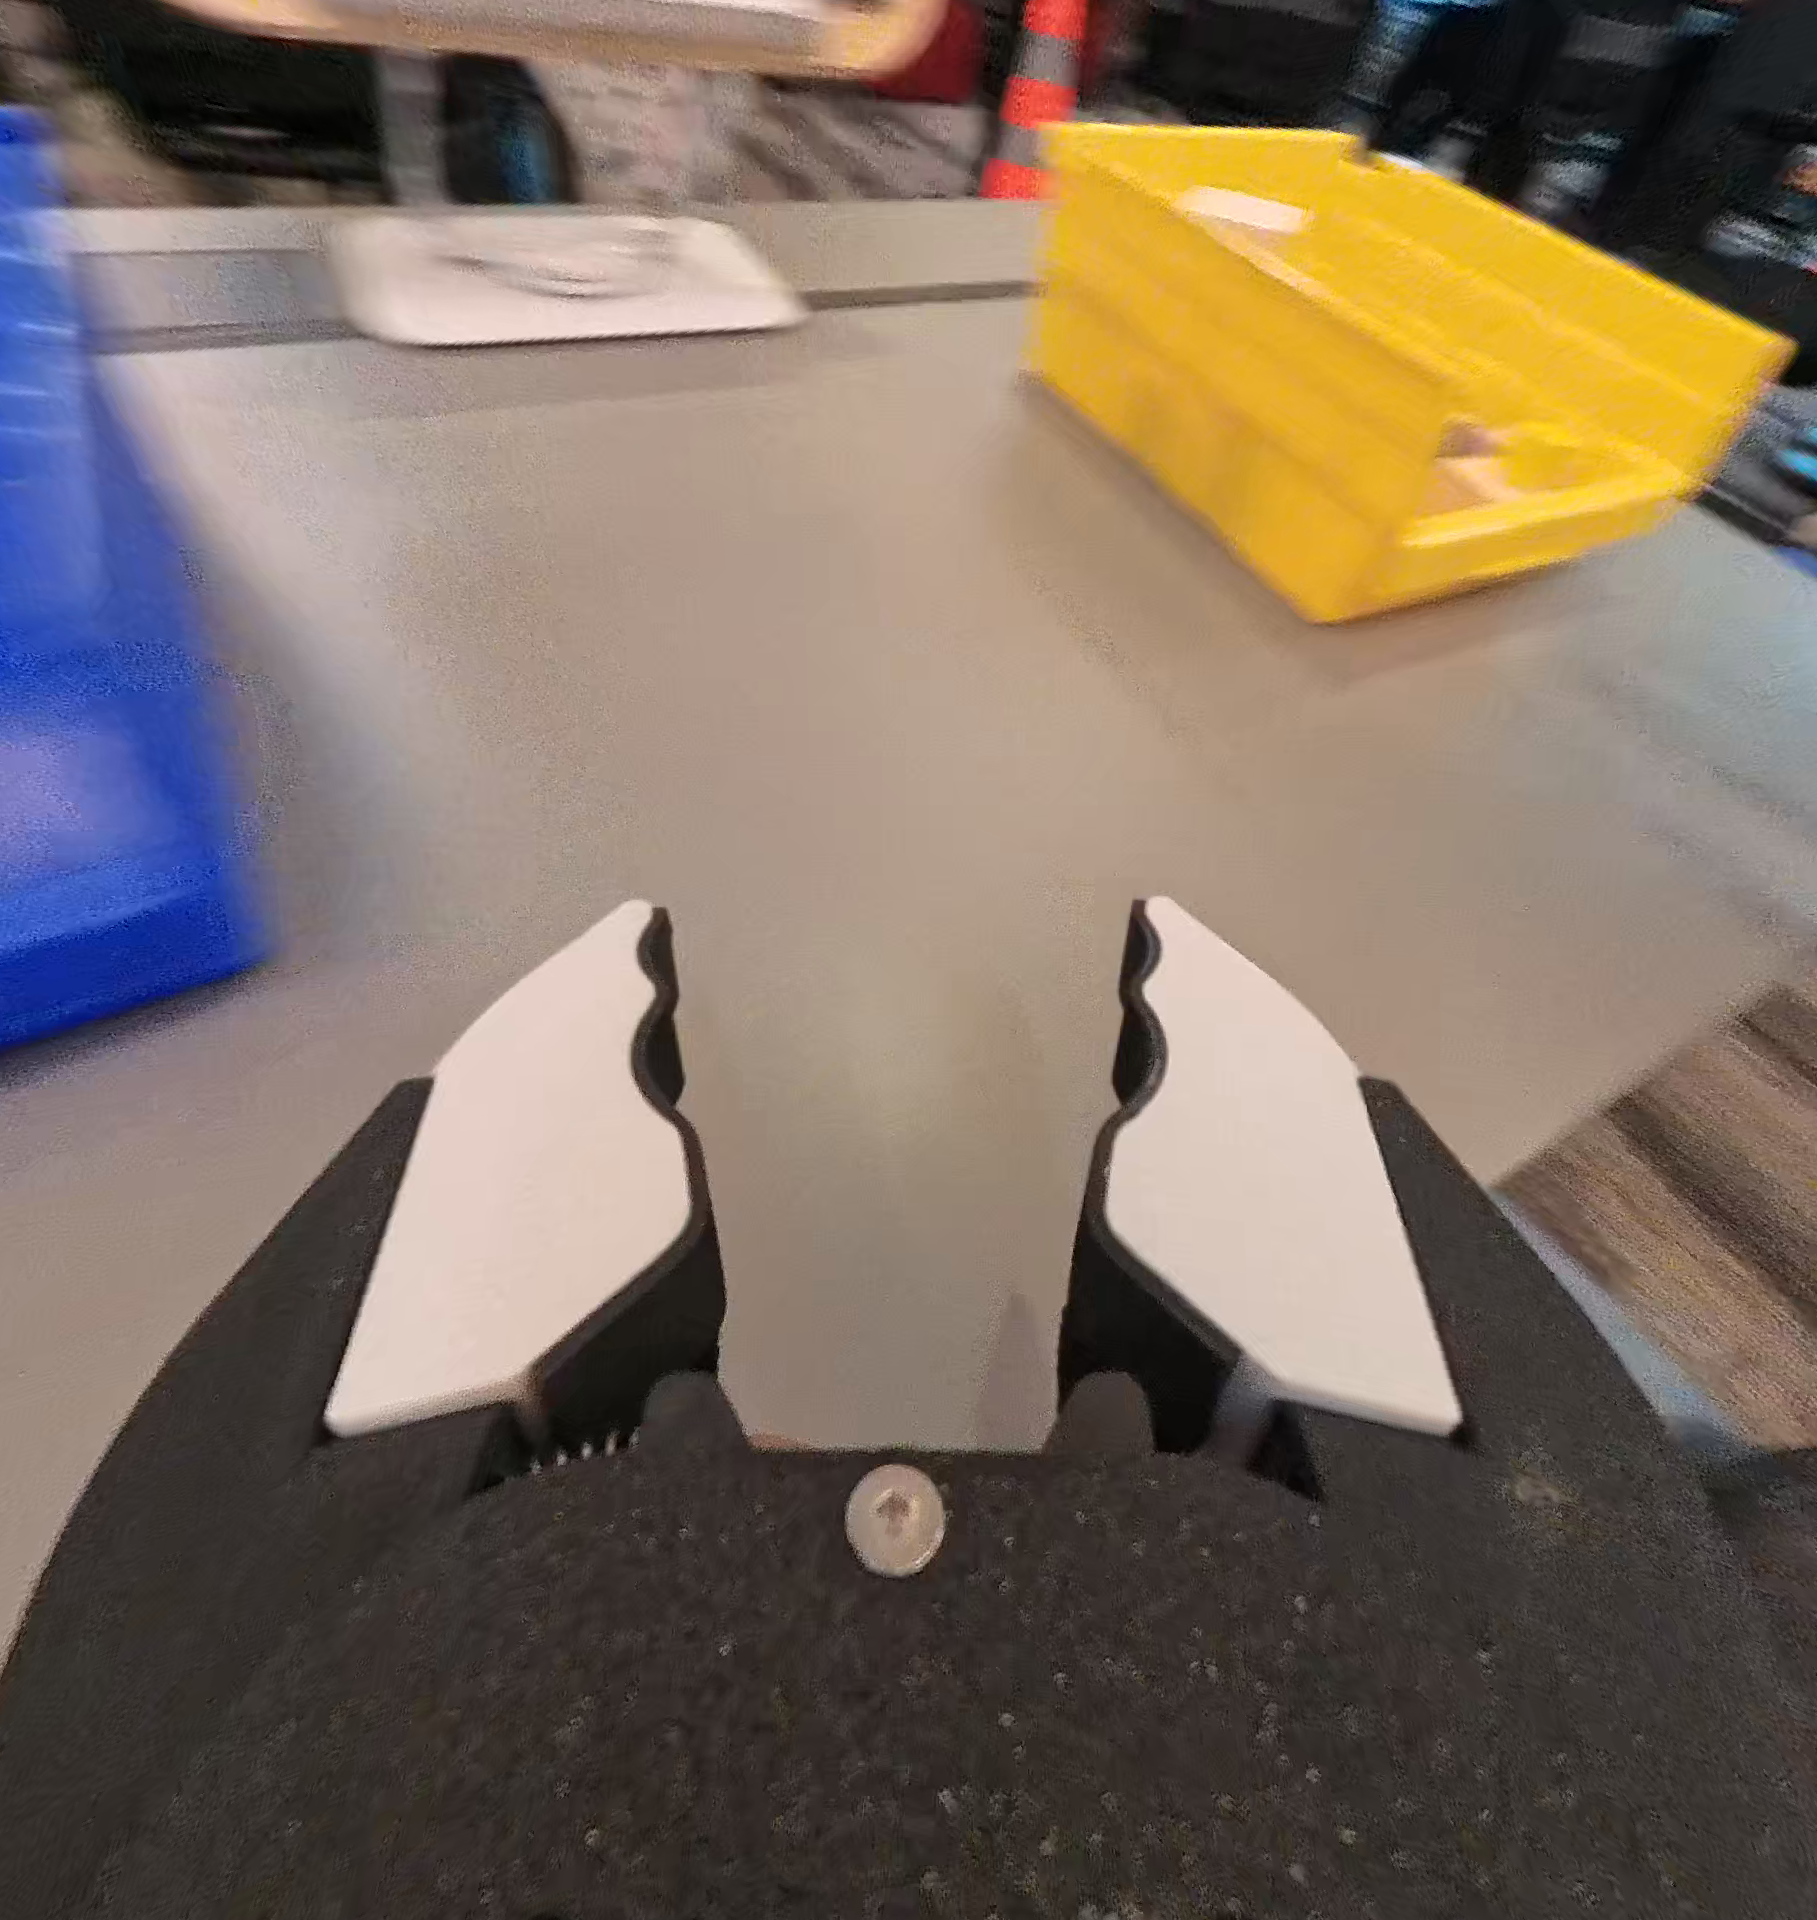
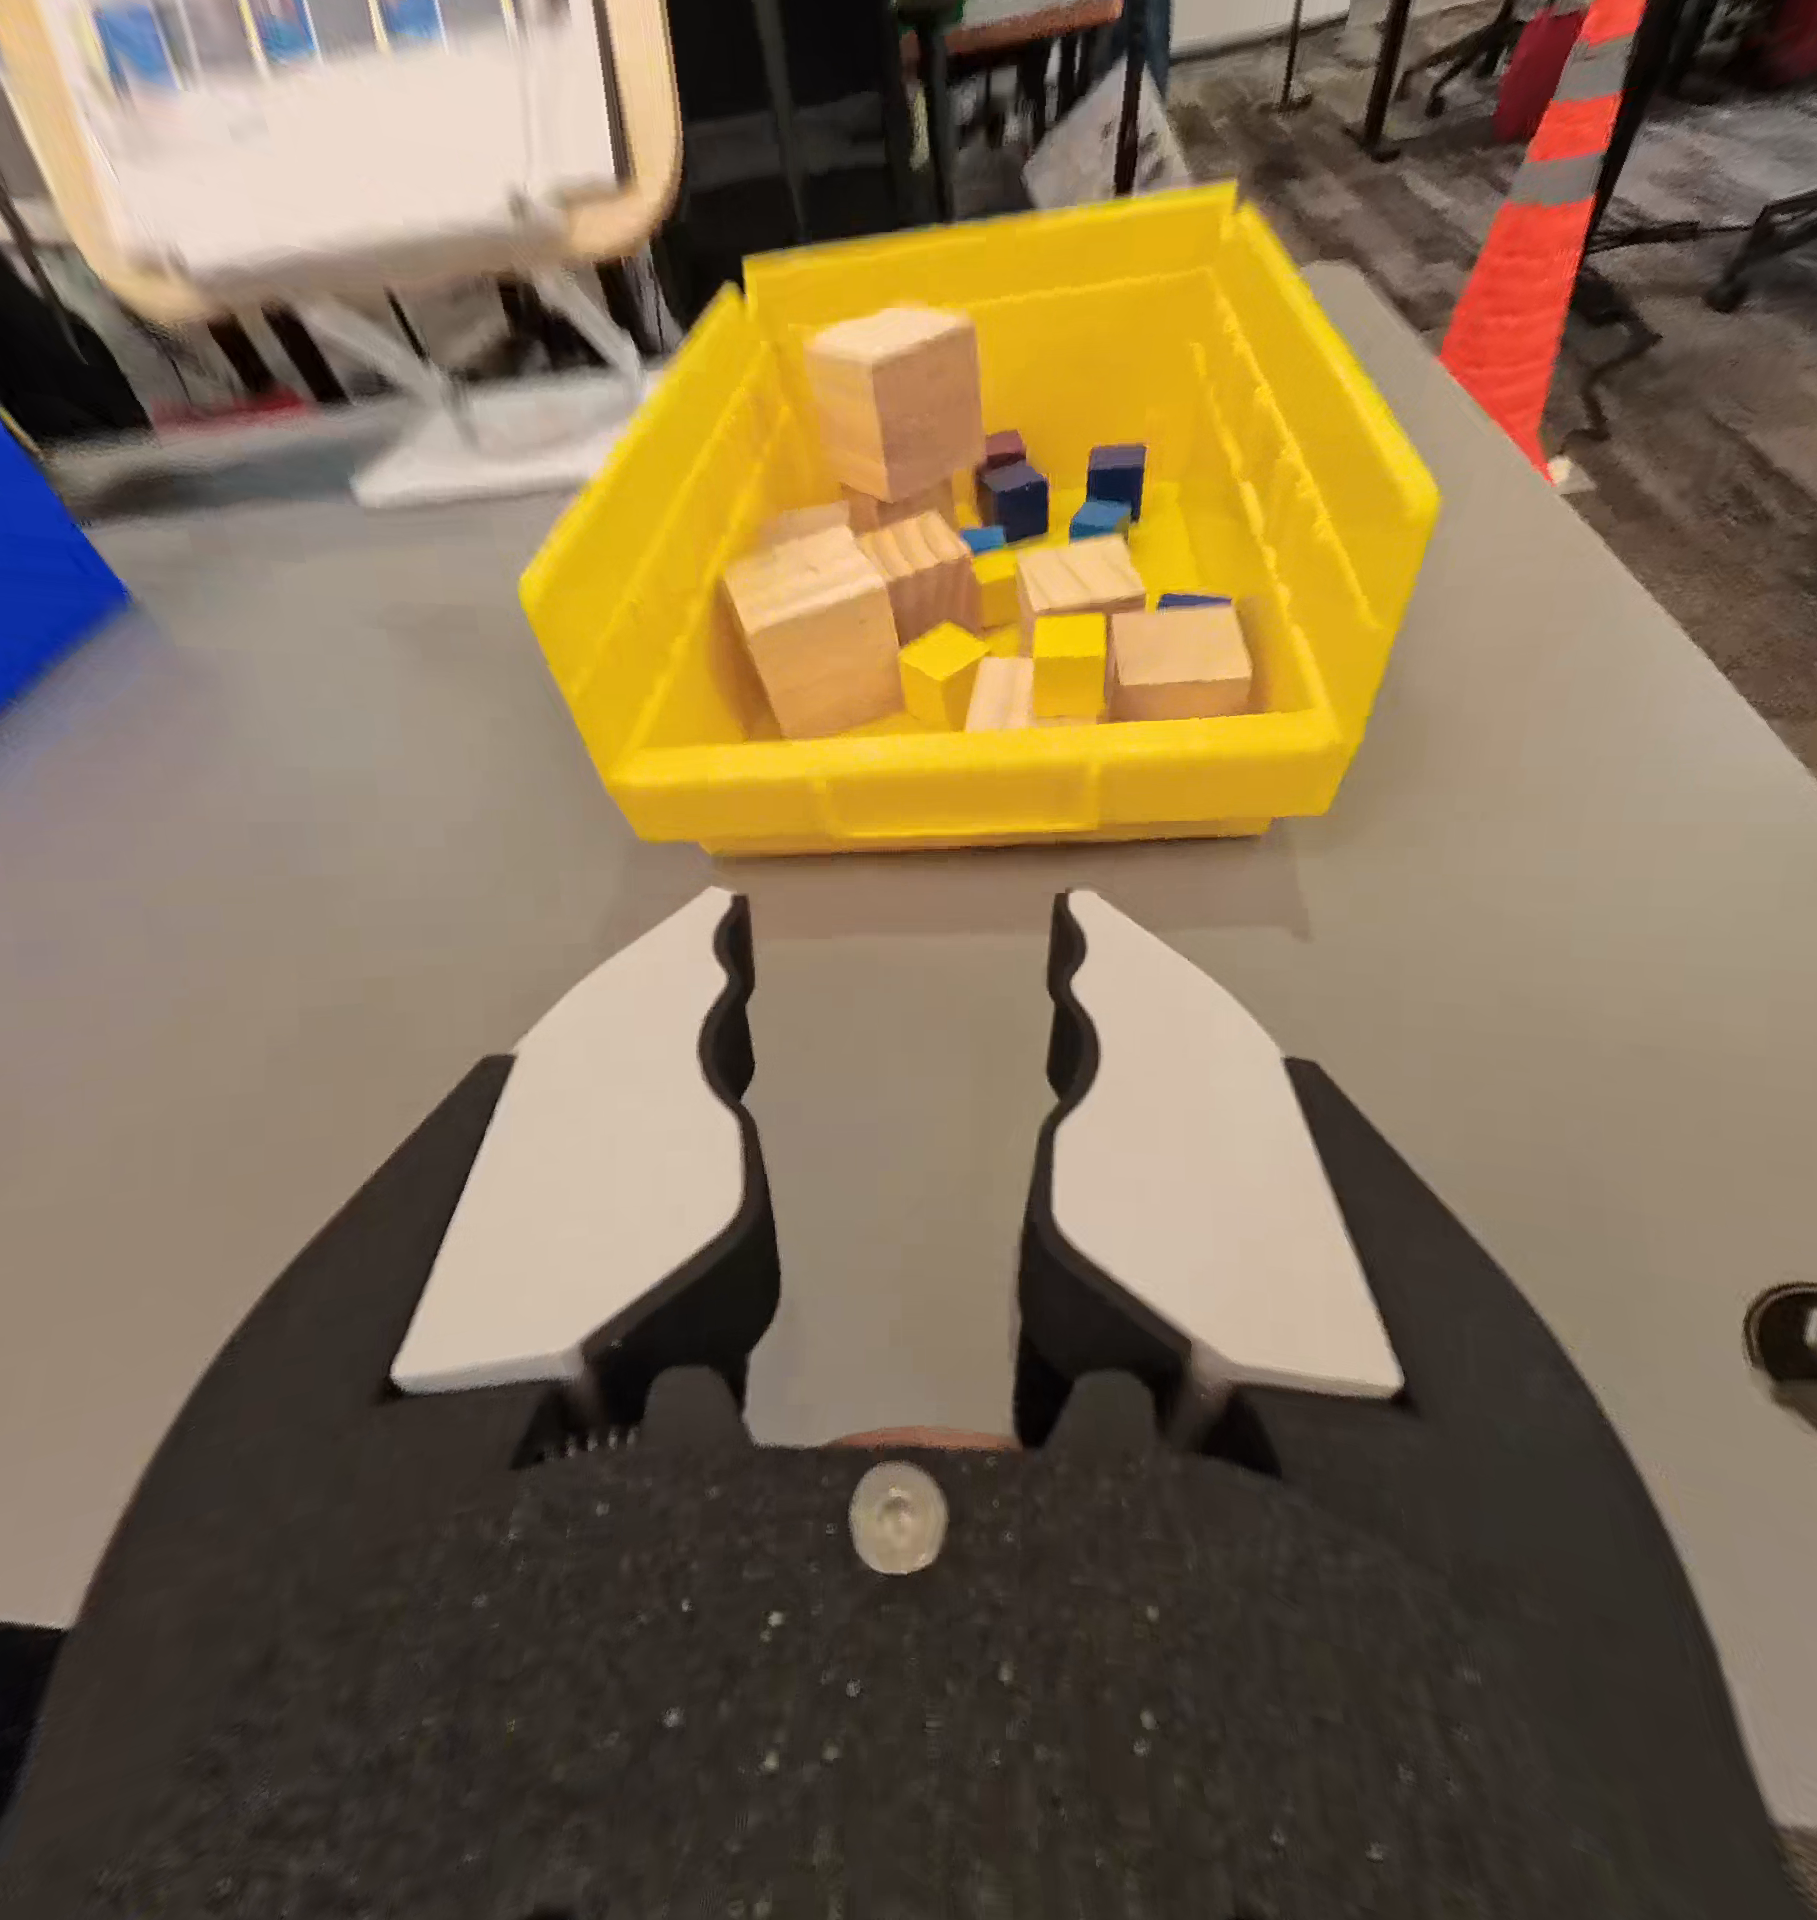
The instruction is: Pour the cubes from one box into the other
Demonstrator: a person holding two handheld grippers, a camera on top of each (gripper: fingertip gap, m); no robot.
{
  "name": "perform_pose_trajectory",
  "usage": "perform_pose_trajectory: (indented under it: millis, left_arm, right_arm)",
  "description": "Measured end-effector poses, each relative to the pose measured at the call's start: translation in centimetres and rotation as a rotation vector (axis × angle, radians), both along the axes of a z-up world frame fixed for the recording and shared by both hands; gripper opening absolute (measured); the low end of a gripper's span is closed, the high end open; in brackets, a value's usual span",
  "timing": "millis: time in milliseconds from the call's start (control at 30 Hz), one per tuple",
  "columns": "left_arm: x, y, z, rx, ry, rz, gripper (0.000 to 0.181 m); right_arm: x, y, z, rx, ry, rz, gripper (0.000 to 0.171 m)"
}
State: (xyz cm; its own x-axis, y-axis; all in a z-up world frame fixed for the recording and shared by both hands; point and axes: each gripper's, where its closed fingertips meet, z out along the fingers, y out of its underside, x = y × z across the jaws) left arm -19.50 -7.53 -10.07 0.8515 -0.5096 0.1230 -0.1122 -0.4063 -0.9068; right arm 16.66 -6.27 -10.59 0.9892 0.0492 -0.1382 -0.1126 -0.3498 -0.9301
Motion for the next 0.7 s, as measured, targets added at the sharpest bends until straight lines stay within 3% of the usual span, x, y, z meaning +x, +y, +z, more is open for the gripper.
perform_pose_trajectory:
  millis: [100,200,300,400,433,567,700]
  left_arm:
    - [11.8,1.7,-0.2,-0.032,-0.017,-0.149,0.083]
    - [20.6,5.8,-1.2,-0.030,0.033,-0.158,0.081]
    - [26.0,10.1,-1.8,-0.010,0.051,-0.108,0.075]
    - [28.5,13.3,-3.7,-0.064,0.115,-0.054,0.060]
    - [28.7,13.9,-4.1,-0.083,0.116,-0.035,0.033]
    - [27.5,14.4,-3.8,-0.101,0.044,0.046,0.020]
    - [25.5,12.6,-3.7,-0.113,0.027,0.104,0.014]
  right_arm:
    - [0.9,0.5,-2.1,-0.087,-0.148,0.010,0.062]
    - [1.2,0.5,-2.4,-0.081,-0.164,0.025,0.062]
    - [1.9,0.4,-2.0,-0.067,-0.135,0.015,0.061]
    - [2.8,0.5,-1.7,-0.049,-0.112,-0.004,0.062]
    - [3.3,0.5,-1.7,-0.048,-0.115,-0.018,0.063]
    - [5.2,1.1,-2.6,-0.082,-0.093,-0.072,0.064]
    - [5.7,2.2,-3.7,-0.130,-0.034,-0.118,0.062]
